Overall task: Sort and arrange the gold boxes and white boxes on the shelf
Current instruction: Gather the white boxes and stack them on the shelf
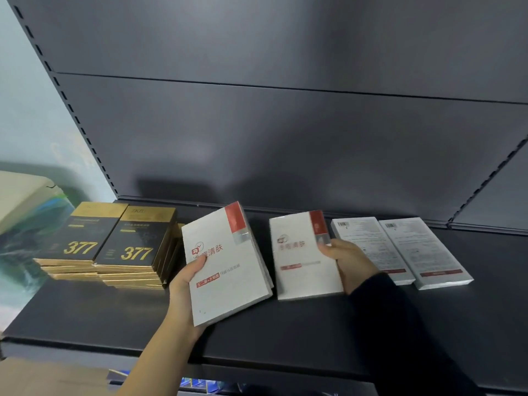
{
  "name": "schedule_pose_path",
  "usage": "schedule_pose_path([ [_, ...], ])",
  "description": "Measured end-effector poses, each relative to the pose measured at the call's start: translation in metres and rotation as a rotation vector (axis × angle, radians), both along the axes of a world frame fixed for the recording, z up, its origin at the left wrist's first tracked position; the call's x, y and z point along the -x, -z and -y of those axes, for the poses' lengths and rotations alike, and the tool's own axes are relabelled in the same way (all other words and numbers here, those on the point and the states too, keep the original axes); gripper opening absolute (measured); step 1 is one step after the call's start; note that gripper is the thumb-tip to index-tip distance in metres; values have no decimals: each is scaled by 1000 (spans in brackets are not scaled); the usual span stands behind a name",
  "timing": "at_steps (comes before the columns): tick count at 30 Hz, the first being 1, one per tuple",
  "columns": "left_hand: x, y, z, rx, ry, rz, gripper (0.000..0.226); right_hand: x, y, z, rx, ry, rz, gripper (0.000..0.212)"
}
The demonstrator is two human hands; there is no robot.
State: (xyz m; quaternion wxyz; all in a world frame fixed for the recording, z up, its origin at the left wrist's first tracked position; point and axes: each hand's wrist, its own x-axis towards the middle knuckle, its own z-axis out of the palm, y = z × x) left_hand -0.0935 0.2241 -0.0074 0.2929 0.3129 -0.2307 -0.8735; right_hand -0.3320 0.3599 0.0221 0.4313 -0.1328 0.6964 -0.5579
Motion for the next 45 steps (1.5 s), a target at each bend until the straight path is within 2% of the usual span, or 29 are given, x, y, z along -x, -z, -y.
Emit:
schedule_pose_path([
  [3, 6, -4, 4, 53, 122, 82, 27, 17, -11, -17, 1, 57, -75, 20],
  [6, 26, -5, 5, 231, 242, 225, 34, 27, -16, -30, 23, 108, -101, 21],
  [9, 47, -3, 5, 371, 281, 378, 49, 29, -16, -39, 67, 146, -85, 22],
  [13, 73, 4, 5, 468, 304, 518, 54, 25, -10, -37, 104, 148, -41, 24],
  [16, 89, 0, 2, 510, 287, 598, 43, 13, -3, -22, 166, 109, 5, 25],
  [18, 94, -7, -1, 566, 214, 664, 19, 2, -4, -10, 187, 53, 14, 25],
  [19, 94, -11, -3, 593, 183, 662, 18, -4, -5, -4, 176, 31, 3, 24],
  [22, 92, -15, -9, 489, 222, 421, 35, -16, 5, 14, 76, -12, -105, 28],
  [25, 86, -15, -10, 374, 222, 307, 44, -17, 29, 25, 20, -68, -12, 65],
  [26, 85, -16, -10, 328, 217, 291, 44, -23, 22, 27, 36, -57, 72, 66],
  [28, 84, -19, -9, 233, 223, 289, 44, -37, 5, 32, 42, -4, 255, 55],
  [30, 84, -19, -5, 193, 224, 295, 43, -36, 7, 31, 138, 21, 350, 55],
  [35, 85, -22, 2, 342, 235, 412, 30, -38, 15, 40, 281, 63, 411, 56],
  [39, 86, -30, 17, 497, 268, 556, 26, -43, 19, 47, 238, 72, 354, 57],
  [41, 88, -33, 19, 592, 276, 632, 17, -42, 14, 41, 201, 44, 327, 57],
  [42, 90, -35, 16, 642, 234, 661, 11, -37, 11, 35, 184, 43, 249, 58],
  [43, 91, -39, 12, 709, 167, 689, 17, -29, 8, 28, 146, 59, 108, 59],
  [45, 91, -49, -4, 912, 68, 758, 50, -6, 5, 7, 30, 148, -252, 68],
])
